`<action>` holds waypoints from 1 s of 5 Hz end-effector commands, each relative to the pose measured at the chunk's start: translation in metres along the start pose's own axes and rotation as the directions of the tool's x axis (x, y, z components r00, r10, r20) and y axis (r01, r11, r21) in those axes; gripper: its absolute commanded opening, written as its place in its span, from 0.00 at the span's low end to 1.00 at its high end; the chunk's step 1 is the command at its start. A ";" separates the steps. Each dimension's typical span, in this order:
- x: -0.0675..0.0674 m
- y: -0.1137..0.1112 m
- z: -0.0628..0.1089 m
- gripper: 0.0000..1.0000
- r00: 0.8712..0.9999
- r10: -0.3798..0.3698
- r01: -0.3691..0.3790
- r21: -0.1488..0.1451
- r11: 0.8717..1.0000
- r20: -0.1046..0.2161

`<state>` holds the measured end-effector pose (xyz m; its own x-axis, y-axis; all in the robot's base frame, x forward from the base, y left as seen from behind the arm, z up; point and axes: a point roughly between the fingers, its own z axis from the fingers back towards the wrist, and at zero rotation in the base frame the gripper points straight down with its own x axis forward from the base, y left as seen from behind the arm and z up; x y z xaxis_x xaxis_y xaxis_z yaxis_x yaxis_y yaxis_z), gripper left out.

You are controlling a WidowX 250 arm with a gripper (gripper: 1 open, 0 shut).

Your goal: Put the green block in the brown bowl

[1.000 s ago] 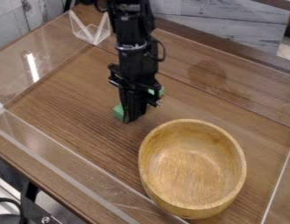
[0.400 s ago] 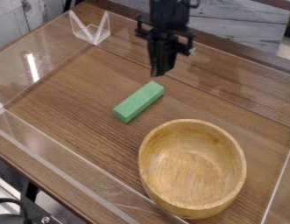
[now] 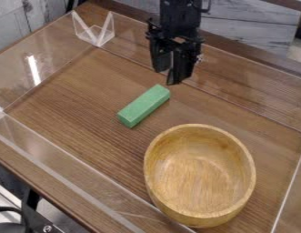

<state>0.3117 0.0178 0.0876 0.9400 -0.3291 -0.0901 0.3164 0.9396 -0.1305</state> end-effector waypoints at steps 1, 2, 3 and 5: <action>0.006 0.013 0.012 1.00 0.997 -0.021 0.018 0.044 0.999 0.076; 0.003 0.020 0.001 1.00 0.996 -0.027 0.023 0.049 0.999 0.079; 0.001 0.028 -0.009 1.00 0.996 -0.029 0.024 0.054 0.998 0.082; -0.002 0.040 -0.029 1.00 0.996 -0.043 0.038 0.061 0.997 0.083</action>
<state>0.3107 0.0488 0.0394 0.9296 -0.3654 -0.0490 0.3591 0.9275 -0.1042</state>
